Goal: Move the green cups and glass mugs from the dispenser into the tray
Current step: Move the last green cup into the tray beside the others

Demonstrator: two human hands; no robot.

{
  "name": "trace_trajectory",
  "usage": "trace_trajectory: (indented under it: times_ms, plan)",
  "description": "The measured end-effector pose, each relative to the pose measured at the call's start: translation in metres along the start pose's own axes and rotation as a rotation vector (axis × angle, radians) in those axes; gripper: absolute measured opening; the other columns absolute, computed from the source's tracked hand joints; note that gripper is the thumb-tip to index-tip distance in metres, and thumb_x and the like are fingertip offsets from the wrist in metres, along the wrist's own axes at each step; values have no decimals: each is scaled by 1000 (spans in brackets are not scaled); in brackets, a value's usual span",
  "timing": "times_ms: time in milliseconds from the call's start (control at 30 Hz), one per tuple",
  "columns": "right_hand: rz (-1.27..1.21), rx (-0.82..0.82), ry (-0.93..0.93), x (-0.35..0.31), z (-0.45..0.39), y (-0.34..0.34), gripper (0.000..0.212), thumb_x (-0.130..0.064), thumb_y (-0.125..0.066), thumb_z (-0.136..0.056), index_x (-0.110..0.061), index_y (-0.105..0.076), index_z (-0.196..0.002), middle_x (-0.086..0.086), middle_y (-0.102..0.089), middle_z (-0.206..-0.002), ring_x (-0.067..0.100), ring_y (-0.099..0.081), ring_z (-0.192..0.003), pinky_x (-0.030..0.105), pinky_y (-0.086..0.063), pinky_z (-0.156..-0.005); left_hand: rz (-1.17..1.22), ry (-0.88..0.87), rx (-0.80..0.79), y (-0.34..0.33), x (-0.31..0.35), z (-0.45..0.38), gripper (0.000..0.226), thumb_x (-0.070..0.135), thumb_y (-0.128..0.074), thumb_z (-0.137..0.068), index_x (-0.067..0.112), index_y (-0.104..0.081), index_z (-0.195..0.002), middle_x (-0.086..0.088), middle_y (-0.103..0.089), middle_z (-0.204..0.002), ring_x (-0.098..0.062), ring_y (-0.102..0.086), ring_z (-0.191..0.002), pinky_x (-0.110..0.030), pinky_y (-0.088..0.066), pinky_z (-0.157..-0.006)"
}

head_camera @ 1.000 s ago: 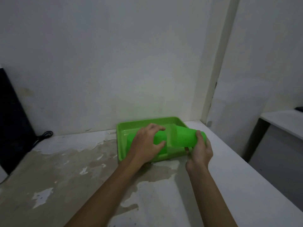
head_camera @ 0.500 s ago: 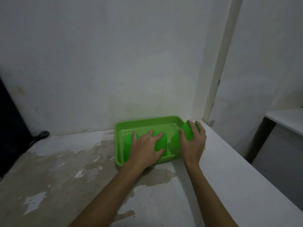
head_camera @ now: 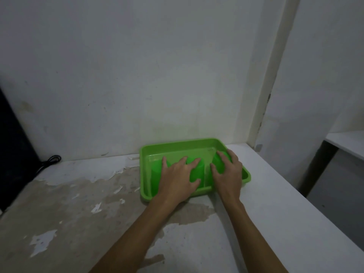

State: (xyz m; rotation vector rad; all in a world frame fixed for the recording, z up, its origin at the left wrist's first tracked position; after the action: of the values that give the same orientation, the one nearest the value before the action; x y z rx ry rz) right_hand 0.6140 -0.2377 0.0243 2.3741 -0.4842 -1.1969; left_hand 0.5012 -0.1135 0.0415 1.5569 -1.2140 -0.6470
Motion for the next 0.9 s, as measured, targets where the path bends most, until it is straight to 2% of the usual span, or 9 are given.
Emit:
trace_trajectory:
  times_ms: [300,467,567,667,800,900]
  plan:
    - [20,-77,-22,-8,-2,13,49,-19,-74,-85,-7,-67,-131,17,-56,-147,37,-53,-131,49,-44,-110,-14,-29,22,-3,0,6,81,60,-61,-86,42,-26,-157,-6,-45,-158,-21,-40,-146,-58,-4,-124]
    - [48,6,29,-26,4,31,41,-15,-77,-80,-6,-73,-120,17,-64,-136,37,-56,-125,43,-43,-107,99,-42,38,10,-1,7,74,54,-64,-84,38,-37,-152,-2,-42,-158,-21,-37,-147,-56,-11,-125]
    - [-14,19,56,-47,2,41,27,-16,-75,-83,-9,-74,-109,11,-70,-118,32,-62,-113,41,-49,-96,168,-76,86,29,-3,10,60,49,-66,-84,37,-51,-141,3,-54,-144,-19,-52,-133,-45,-31,-117]
    - [-123,-16,69,-77,0,46,16,-17,-72,-85,-10,-75,-100,6,-75,-96,24,-69,-92,40,-56,-83,253,-73,150,55,-15,16,39,44,-69,-84,34,-68,-122,11,-70,-121,-14,-65,-111,-32,-49,-94]
    - [-215,-61,108,-131,-3,48,6,-22,-72,-85,-18,-74,-89,-3,-73,-74,18,-70,-73,42,-59,-71,328,1,228,105,-49,27,19,44,-70,-82,34,-74,-97,16,-75,-89,0,-68,-84,-29,-57,-77]
    - [-251,-92,149,-174,-12,48,4,-25,-72,-83,-22,-74,-85,-8,-69,-65,17,-68,-67,41,-59,-68,334,52,295,149,-82,35,13,45,-71,-80,36,-73,-90,21,-74,-79,6,-68,-77,-27,-57,-75]
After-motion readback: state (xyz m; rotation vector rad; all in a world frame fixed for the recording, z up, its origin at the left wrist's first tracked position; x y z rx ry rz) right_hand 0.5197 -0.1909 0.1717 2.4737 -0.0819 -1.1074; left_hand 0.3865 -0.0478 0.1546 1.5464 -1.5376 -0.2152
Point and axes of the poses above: each hand's wrist, its own z-axis away from the middle knuckle, its own y-axis out of the back of the hand, x = y × z, the point moved 5 cm from there along -z, towards the middle knuckle
